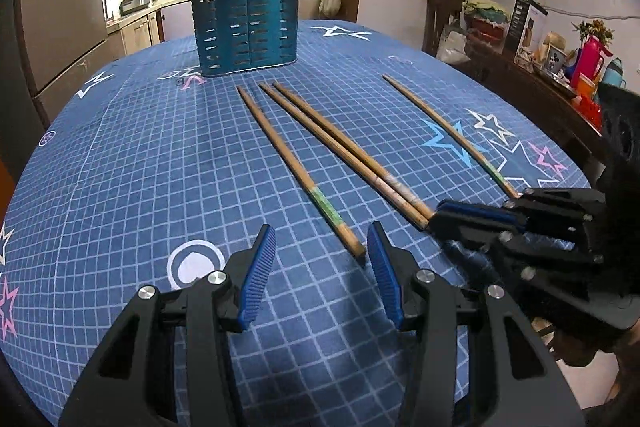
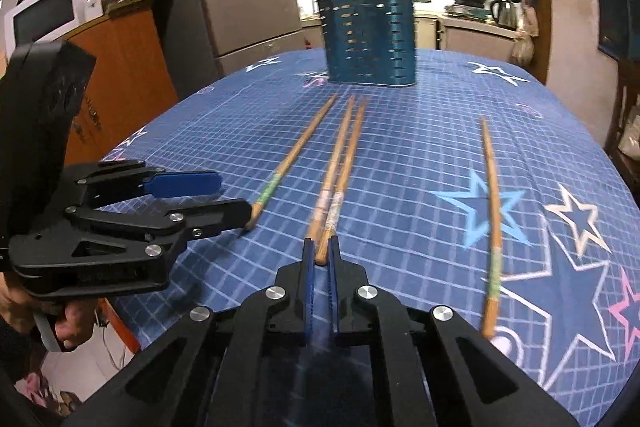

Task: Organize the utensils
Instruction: 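Close the left tool on a wooden chopstick while the right tool grasps another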

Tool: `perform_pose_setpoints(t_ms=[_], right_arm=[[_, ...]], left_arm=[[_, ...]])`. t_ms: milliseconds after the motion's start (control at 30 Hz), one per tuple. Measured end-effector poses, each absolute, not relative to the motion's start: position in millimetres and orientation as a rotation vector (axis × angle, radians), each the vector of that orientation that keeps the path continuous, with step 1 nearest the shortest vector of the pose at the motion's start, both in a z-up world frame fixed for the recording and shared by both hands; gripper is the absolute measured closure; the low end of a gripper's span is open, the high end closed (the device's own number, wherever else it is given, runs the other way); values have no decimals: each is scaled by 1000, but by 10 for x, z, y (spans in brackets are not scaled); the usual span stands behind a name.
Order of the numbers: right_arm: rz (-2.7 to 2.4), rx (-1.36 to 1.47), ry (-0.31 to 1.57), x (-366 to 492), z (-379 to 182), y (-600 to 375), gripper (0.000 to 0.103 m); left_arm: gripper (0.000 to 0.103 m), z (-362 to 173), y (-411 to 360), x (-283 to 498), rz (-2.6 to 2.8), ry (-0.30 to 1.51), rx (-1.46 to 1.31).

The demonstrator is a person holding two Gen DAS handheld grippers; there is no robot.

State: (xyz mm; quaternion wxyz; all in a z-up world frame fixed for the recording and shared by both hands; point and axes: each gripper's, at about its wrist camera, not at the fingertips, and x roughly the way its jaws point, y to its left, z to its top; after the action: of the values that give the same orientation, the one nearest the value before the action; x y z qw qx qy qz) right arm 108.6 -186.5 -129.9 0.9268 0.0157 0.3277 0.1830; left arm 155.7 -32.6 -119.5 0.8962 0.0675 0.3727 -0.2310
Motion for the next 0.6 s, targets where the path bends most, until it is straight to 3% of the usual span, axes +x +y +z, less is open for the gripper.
perform_pose_setpoints(t_ms=[233,267,333,367,600], right_arm=[[366,49,668,982,-1306,-1960,96],[374,45,670,985,-1315,-1940,95],[379,38,664,977,-1327,-1916,95],[379,38,657,970,-1333,-1913,95],[360,42,625,973,-1357,-1867,93]], left_arm=[[59,-1262,-495,1506,-490,765,187],[64,-1264,-485,1516,-477,764,184],[83,-1260,-410,1544,-455,766,164],[87,-1258,-376,1552,-445,765,159],[87,-1282,-432,1443,-452,720,182]])
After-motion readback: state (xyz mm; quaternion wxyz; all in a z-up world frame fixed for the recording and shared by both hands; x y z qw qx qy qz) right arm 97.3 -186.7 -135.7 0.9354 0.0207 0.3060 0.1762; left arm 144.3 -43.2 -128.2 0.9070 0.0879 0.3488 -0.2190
